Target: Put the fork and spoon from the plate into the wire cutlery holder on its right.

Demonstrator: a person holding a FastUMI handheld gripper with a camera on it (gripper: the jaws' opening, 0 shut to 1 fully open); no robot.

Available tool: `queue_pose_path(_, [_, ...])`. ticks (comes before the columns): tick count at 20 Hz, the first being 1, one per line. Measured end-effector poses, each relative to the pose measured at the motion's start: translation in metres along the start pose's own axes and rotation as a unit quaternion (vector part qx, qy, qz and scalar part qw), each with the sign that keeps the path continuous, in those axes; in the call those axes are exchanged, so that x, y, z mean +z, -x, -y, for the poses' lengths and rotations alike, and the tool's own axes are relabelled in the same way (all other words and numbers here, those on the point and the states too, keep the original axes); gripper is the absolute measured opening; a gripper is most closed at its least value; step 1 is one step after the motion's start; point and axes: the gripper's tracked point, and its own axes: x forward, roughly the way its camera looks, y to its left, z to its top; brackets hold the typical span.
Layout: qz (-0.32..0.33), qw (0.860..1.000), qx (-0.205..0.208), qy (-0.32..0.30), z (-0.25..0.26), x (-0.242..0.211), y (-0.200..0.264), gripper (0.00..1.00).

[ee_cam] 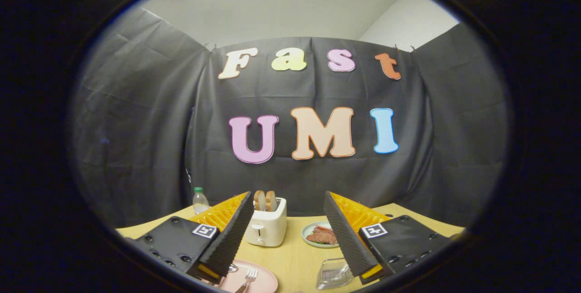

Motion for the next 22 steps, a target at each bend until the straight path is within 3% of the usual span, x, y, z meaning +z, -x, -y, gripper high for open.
queue_pose_path(5, [-0.007,1.0,0.015,0.002,-0.012,-0.005,-0.002,0.99])
queue_pose_path(12, [-0.065,0.997,0.035,0.008,-0.035,-0.043,0.003,0.99])
queue_pose_path(22, [-0.176,0.983,0.045,0.009,-0.061,-0.129,0.016,0.99])
